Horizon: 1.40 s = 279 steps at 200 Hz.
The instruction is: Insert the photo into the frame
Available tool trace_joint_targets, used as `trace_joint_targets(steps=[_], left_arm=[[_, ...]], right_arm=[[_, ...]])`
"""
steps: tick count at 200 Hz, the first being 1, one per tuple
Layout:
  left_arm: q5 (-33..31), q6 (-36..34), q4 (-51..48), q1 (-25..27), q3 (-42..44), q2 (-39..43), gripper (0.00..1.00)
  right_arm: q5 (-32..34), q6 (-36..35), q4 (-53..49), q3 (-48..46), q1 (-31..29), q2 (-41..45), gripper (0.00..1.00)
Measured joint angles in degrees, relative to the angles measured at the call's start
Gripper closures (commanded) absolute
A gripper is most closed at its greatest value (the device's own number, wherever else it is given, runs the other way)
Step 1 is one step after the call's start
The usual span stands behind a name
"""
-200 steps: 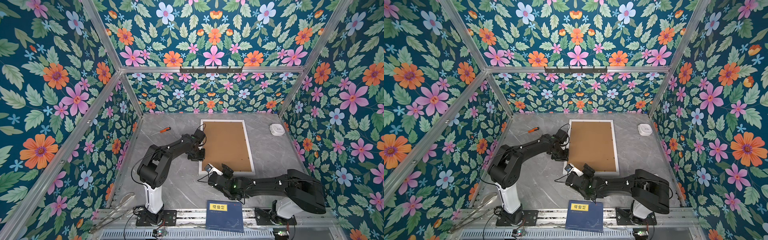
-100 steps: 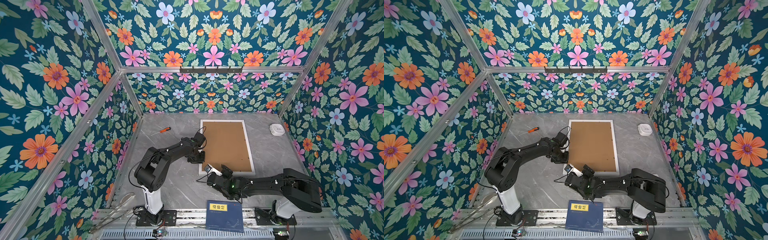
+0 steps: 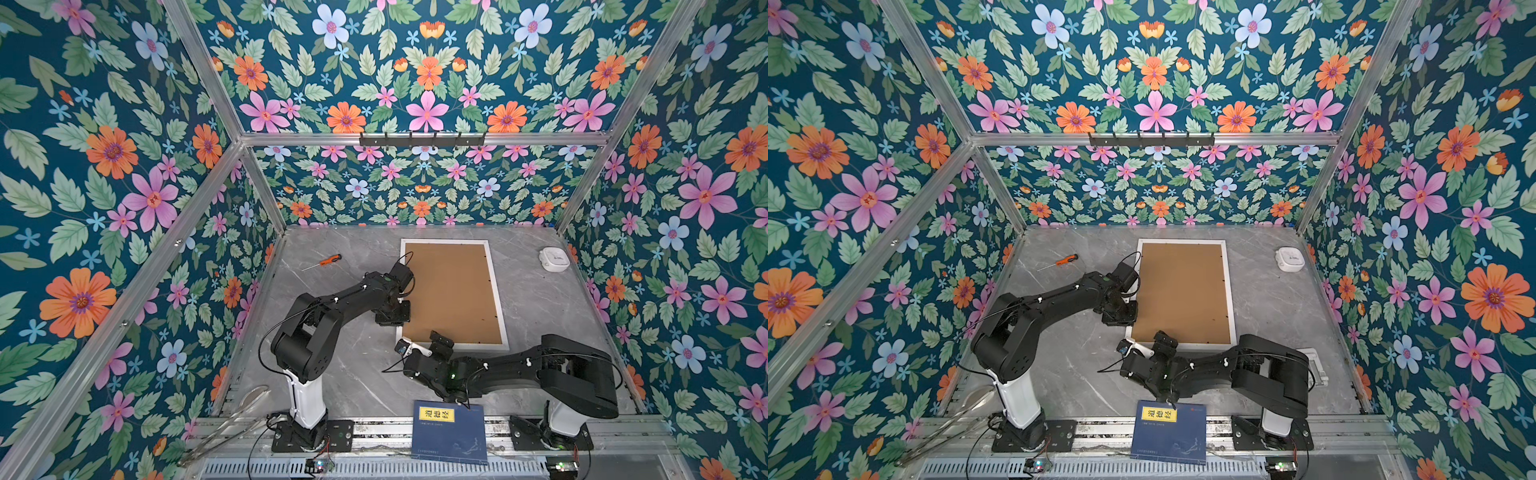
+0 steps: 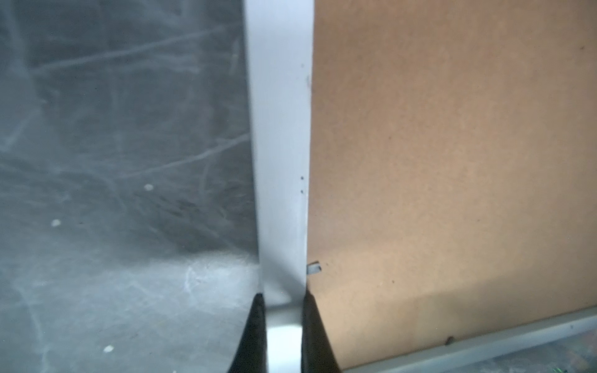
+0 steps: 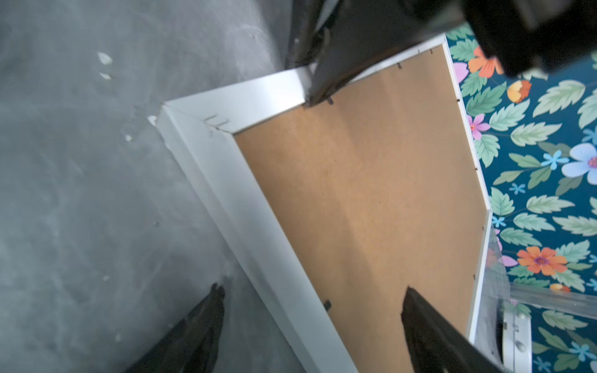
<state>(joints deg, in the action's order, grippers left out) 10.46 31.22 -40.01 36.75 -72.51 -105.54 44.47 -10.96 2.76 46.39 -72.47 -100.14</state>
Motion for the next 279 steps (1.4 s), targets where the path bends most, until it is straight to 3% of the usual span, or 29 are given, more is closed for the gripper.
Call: trace_joint_targets(steps=[67,119,144,179,202,223,253,279], left_arm=[[0.2,-0.7,-4.9,0.0,-2.7,1.9,1.00],[0.2,-1.2,-7.5,0.0,-3.3,3.3,1.00],[0.2,-1.2,-7.6,0.0,-3.3,3.5,1.00],[0.2,-1.2,-7.7,0.0,-2.9,3.5,1.00],[0.2,-1.2,-7.7,0.0,-2.9,3.5,0.99],[0.2,-1.2,-7.0,-0.2,-2.9,3.5,0.89],[-0.2,-1.3,-6.9,-0.4,-3.0,3.5,0.70],[-0.3,-1.4,-8.9,-0.8,-3.0,4.2,0.56]], right_arm=[[5.9,-9.0,11.1,1.7,-1.0,-6.7,0.15],[9.7,-17.0,20.5,2.2,-1.1,-10.9,0.21],[10.6,-19.6,22.8,2.3,-1.1,-12.1,0.30],[11.2,-21.2,24.1,2.2,-1.1,-12.7,0.52],[11.7,-23.4,24.7,2.2,-1.2,-13.2,0.59],[13.1,-25.4,25.8,2.2,-1.2,-13.6,0.62],[14.1,-27.4,27.1,2.3,-1.2,-13.8,0.83],[14.5,-28.6,27.0,2.3,-1.1,-13.9,0.92]])
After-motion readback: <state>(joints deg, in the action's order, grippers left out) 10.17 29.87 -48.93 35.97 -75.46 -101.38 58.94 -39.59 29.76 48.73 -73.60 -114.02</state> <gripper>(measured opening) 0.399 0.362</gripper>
